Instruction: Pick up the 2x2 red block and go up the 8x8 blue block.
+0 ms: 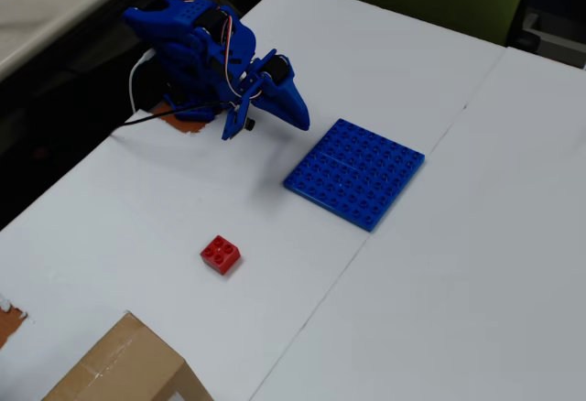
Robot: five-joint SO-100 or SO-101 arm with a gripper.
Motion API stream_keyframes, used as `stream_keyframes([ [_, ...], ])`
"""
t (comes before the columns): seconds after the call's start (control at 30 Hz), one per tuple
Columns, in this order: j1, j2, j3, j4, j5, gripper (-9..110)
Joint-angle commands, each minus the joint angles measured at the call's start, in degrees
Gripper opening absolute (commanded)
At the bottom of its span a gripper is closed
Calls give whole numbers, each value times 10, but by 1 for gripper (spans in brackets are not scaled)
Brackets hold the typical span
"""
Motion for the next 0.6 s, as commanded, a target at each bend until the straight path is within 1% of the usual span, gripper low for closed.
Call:
stream_keyframes([
  [0.0,1,4,4,0,-4,0],
  [0.37,-4,4,4,0,-4,0],
  [0.47,7,4,4,-33,-11,0],
  [0.5,11,4,4,-53,-52,0],
  [0.57,18,4,1,-75,-85,0],
])
